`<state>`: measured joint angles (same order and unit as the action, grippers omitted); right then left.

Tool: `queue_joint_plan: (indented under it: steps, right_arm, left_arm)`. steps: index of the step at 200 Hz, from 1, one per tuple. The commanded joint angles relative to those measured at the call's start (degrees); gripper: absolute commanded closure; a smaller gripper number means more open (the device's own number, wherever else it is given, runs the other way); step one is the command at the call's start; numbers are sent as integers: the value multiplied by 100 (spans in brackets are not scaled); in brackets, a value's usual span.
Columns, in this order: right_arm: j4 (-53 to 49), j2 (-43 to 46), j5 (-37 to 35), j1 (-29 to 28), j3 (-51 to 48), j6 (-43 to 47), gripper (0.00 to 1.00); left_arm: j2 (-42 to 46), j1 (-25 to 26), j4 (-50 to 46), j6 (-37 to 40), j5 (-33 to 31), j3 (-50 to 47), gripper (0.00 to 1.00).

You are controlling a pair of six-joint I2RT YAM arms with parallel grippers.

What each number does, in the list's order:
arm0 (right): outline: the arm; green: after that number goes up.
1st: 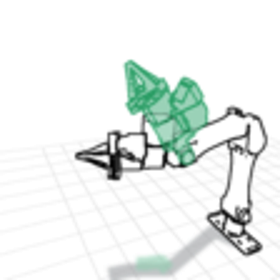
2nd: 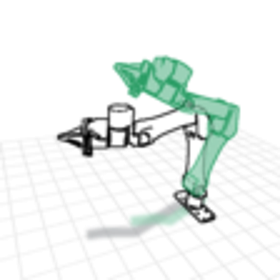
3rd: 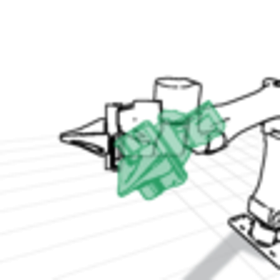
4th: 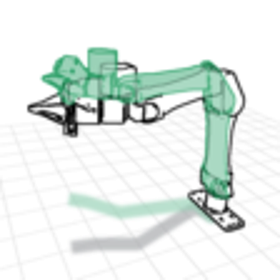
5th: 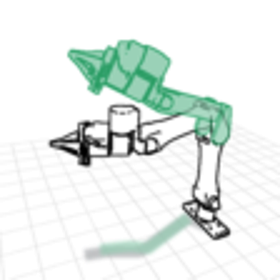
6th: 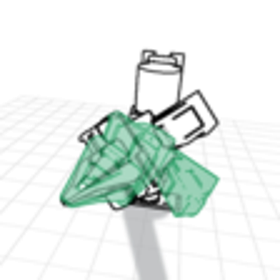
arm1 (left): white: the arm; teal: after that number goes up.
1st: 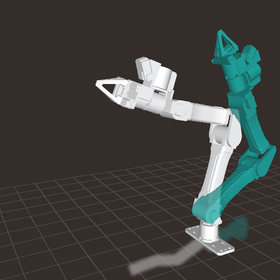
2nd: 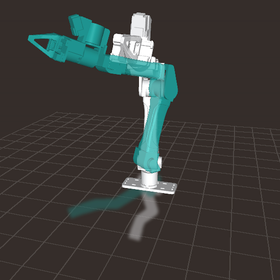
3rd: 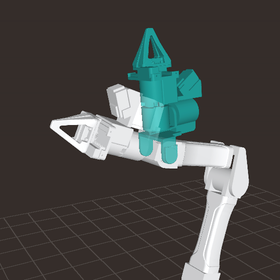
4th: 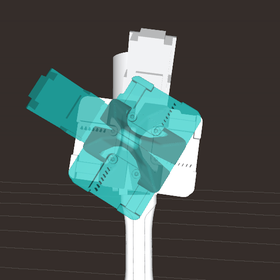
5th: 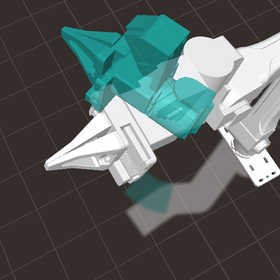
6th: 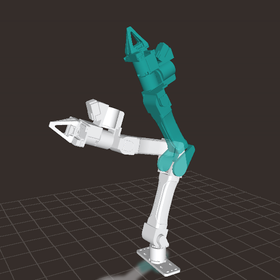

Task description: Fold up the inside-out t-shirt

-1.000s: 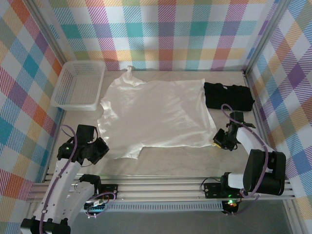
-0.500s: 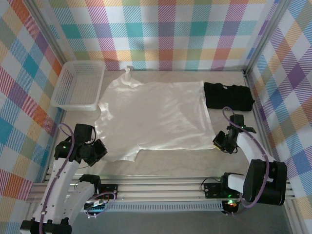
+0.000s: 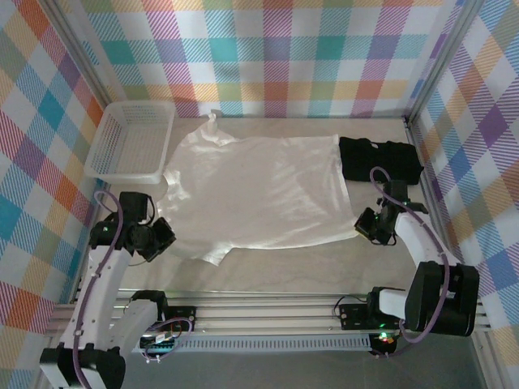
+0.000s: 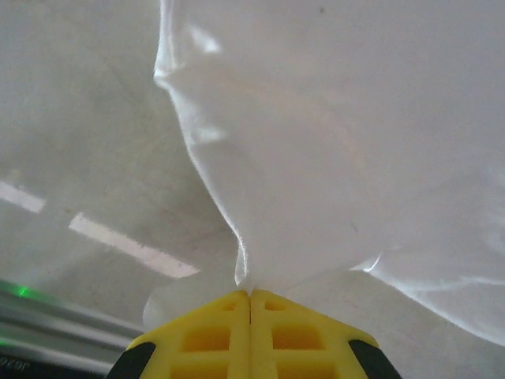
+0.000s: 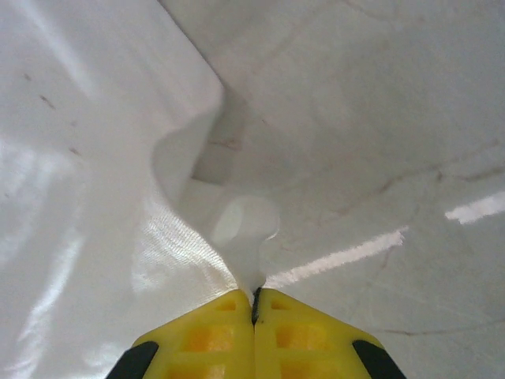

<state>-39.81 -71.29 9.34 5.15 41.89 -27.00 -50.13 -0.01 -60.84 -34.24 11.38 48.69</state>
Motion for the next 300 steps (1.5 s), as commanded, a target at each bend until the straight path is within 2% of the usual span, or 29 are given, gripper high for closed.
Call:
queue_joint_plan:
  steps: [1, 116, 150, 241, 300]
  right_arm:
    - [2, -291, 250, -32, 345, 255, 100]
    - [215, -2213, 471, -222, 2134, 696, 97]
    - [228, -2685, 445, -310, 2587, 712, 97]
    - [176, -3229, 92, -347, 3288, 831, 97]
    - [214, -3245, -66, -339, 3375, 846, 100]
  left_arm:
    - [-226, -173, 361, 456, 158, 316, 100]
    - [-2068, -457, 1202, 1182, 149, 1425, 100]
    - [-2322, -498, 1468, 1078, 139, 1537, 100]
    - [-3289, -613, 1874, 937, 101, 2204, 100]
    - [-3490, -720, 1972, 893, 173, 2291, 100]
